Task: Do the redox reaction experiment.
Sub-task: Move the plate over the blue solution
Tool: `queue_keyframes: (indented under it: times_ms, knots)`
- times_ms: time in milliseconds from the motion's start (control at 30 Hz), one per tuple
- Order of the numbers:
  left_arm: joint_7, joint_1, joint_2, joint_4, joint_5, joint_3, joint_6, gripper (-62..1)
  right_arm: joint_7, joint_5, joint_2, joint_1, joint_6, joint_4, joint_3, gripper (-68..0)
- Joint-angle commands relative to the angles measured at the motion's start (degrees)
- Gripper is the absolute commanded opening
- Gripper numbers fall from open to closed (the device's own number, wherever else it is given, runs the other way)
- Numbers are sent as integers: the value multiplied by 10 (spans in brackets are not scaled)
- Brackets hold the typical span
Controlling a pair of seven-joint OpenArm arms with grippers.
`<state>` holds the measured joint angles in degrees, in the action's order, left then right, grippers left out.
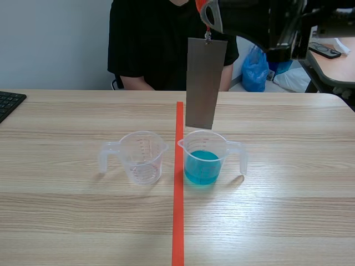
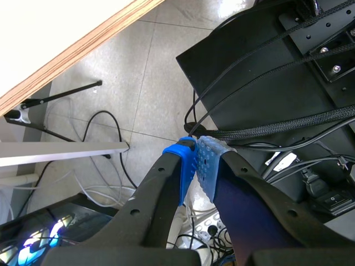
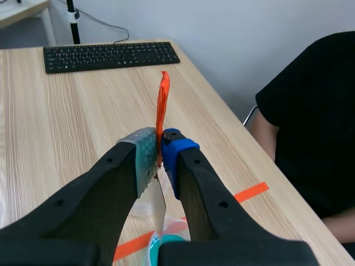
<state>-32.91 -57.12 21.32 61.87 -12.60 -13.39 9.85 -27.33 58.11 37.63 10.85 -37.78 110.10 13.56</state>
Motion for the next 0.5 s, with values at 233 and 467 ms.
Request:
queue_keyframes:
  times_ms: [233,467]
  knots:
    - [-7,-1,5,7,3,0,0,-569,8,26,1,41,-25,-62,-1,-660]
    - [-8,-1,5,7,3,0,0,-569,9,38,1,56,-28,-86,0,-660]
